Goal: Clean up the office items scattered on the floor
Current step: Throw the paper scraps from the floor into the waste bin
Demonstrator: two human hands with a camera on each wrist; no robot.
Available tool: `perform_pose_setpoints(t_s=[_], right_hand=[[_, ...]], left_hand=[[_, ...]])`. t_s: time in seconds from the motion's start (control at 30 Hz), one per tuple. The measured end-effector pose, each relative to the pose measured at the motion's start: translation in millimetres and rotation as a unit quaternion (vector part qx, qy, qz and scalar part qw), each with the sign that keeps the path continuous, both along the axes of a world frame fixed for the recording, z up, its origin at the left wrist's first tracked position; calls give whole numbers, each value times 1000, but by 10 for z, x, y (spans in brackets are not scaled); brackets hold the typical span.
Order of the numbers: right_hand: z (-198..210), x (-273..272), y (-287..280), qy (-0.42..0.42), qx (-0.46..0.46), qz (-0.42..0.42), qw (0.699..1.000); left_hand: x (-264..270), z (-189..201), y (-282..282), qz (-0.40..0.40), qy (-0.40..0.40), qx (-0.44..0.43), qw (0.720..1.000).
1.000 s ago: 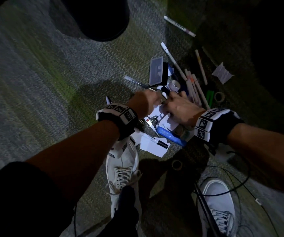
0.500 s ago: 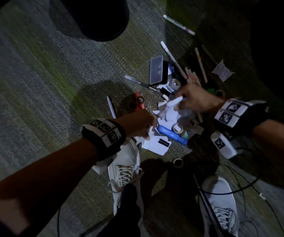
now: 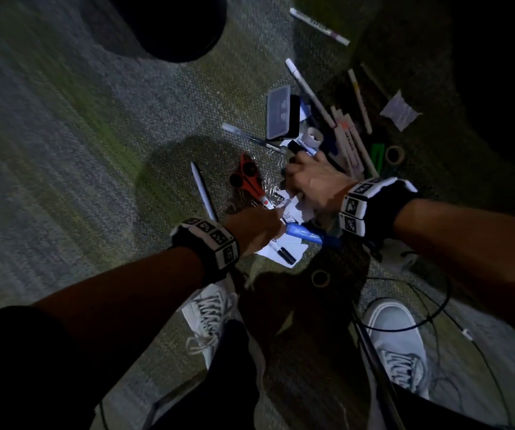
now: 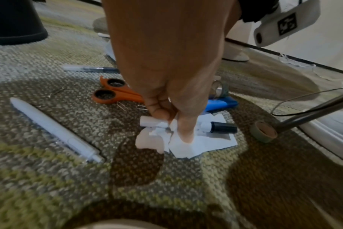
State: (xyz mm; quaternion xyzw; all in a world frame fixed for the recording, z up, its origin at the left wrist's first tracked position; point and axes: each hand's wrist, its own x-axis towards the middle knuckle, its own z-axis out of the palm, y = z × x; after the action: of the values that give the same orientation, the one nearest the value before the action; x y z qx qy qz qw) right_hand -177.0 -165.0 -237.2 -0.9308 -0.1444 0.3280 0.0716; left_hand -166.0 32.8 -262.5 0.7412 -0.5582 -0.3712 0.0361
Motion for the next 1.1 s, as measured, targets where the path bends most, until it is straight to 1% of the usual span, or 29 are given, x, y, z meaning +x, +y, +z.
perform_pose_setpoints(t_s=[0.03, 0.07, 0.1, 0.13, 0.17, 0.2, 0.27, 0.3, 0.33, 0.37, 0.4, 0.43, 0.47, 0.5, 0.53, 0.57, 0.6, 0.67, 0.7, 0.73, 0.77, 0.8, 0.87, 0.93, 0.97, 1.03, 1.1], right_hand=[[-11, 5, -15, 4, 8, -6, 1000], [-10, 8, -28, 11, 14, -18, 1000], [-27, 12, -53, 12, 25, -37, 999], [-26, 20, -81, 10, 37, -69, 997], [-28, 39, -117, 0, 60, -110, 992], [1, 72, -159, -8, 89, -165, 982], [71, 157, -269, -25, 161, -284, 945], [128, 190, -328, -33, 195, -340, 919], [202, 211, -390, -40, 231, -389, 891], [271, 219, -456, -52, 256, -420, 869], [336, 216, -512, -60, 259, -434, 861], [389, 204, -551, -67, 251, -439, 860], [420, 184, -582, -73, 247, -445, 858], [457, 162, -599, -78, 252, -453, 852], [462, 138, -607, -80, 257, -465, 843], [481, 114, -594, -78, 262, -478, 834], [489, 88, -561, -69, 275, -493, 823], [500, 30, -453, -62, 326, -516, 790], [505, 5, -401, -65, 343, -518, 781], [496, -7, -360, -70, 345, -508, 786], [479, -15, -327, -69, 332, -489, 804], [454, -12, -295, -55, 311, -465, 827], [401, -4, -196, -8, 250, -400, 882], [313, -3, -49, 50, 187, -306, 932], [259, -8, 18, 85, 160, -259, 949], [176, -28, 113, 142, 105, -191, 966], [140, -56, 118, 148, 68, -157, 974]], left_hand=[[10, -58, 17, 67, 29, -17, 997], [22, -70, 33, 77, 28, -31, 996], [77, -62, 32, 59, -17, -36, 997], [168, 18, 9, 56, -50, 8, 997], [271, 81, -35, 74, -50, 34, 995], [397, 105, -67, 99, -45, 29, 994], [626, 121, -104, 158, -35, -12, 987], [693, 148, -117, 166, -18, -23, 986], [745, 202, -132, 155, -16, -24, 987], [771, 210, -107, 147, -24, -31, 988], [763, 248, -97, 132, -34, -24, 990], [705, 303, -76, 110, -35, -12, 993], [633, 331, -46, 111, -13, -7, 994], [566, 308, 8, 93, -2, -24, 995], [496, 289, 48, 70, 7, -18, 997], [412, 298, 78, 55, 40, 15, 998], [340, 295, 115, 74, 82, 46, 993], [295, 252, 247, 105, 82, 51, 990], [292, 251, 318, 127, 75, 51, 988], [299, 219, 388, 147, 58, 38, 987], [314, 197, 456, 181, 47, 25, 982], [336, 163, 525, 208, 32, 16, 978], [346, 122, 601, 233, 4, 31, 972], [302, 49, 623, 256, 12, 36, 966], [262, 15, 631, 263, 24, 25, 964], [202, -65, 630, 259, 34, -1, 965], [175, -120, 615, 240, 26, -4, 970]])
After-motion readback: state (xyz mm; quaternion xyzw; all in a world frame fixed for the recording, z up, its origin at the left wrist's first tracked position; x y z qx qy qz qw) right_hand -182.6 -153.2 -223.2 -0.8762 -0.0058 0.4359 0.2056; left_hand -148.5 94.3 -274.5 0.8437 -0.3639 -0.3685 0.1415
